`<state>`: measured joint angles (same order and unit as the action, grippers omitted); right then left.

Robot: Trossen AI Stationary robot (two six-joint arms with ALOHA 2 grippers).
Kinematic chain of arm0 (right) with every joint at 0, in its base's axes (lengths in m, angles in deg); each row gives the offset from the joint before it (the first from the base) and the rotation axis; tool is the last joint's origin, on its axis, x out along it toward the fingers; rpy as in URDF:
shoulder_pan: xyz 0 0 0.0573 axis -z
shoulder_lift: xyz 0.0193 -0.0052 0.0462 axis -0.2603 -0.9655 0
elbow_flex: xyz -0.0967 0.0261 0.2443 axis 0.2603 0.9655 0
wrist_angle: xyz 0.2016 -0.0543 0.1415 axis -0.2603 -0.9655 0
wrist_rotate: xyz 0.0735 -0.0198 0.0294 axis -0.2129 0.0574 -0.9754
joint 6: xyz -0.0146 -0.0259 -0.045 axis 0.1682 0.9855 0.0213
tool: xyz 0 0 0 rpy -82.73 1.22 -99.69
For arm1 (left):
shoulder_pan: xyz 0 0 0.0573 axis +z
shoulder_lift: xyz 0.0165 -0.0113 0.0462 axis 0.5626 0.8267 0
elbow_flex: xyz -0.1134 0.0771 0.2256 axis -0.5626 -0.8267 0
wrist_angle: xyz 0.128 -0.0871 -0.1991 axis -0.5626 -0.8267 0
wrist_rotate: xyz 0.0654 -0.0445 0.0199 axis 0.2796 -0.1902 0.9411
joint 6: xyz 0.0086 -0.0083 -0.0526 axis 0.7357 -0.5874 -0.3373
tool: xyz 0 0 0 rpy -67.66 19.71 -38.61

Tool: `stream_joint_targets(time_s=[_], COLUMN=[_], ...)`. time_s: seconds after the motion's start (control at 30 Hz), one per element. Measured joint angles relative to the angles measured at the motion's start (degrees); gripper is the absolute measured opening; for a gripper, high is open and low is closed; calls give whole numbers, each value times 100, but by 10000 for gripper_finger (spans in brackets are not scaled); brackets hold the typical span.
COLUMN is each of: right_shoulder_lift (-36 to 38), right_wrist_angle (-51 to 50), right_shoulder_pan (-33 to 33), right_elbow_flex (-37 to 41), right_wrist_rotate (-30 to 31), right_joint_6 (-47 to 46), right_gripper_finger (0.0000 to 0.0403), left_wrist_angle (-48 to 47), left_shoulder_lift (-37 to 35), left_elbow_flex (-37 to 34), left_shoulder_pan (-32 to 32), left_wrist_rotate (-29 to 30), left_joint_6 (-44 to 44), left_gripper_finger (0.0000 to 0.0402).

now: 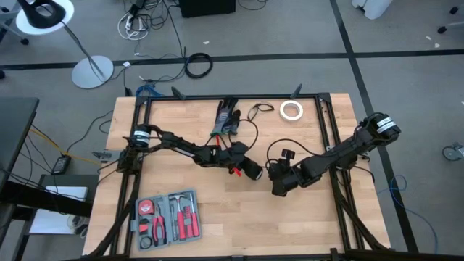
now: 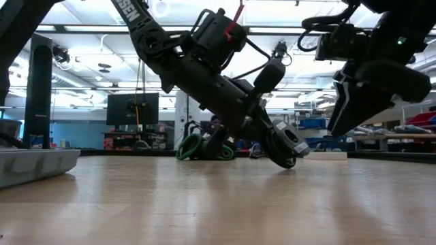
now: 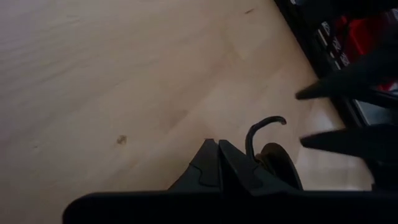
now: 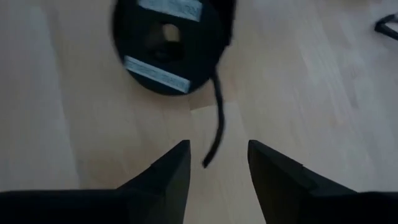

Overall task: Coil cords
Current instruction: Coil the black wire into a spool

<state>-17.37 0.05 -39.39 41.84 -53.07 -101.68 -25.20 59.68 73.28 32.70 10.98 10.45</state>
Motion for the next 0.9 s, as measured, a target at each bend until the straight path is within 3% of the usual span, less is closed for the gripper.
stream_joint_targets(time_s=[0.47,0.6,0.8,0.9], right_shoulder_lift=[0,-2,-1,-2], right_wrist_angle=[395,395,411,438], right_shoulder_pan=[380,396,394,394], right_elbow_flex=[336,336,336,336], right_wrist_rotate=[-394,-381,-552,-563], right_joint_6=[63,52,150,164], right_gripper_finger=[143,103,13,8], left_wrist_angle=[492,469,463,441], left_shoulder_lift=[2,2,2,2], left_elbow_flex=[0,0,0,0], left_shoulder_pan=[-72,-70,-70,-72], left_wrist_rotate=[-59,-82,-96,-108], left_joint_6=[135,174,181,185], left_gripper_finger=[0,0,0,0])
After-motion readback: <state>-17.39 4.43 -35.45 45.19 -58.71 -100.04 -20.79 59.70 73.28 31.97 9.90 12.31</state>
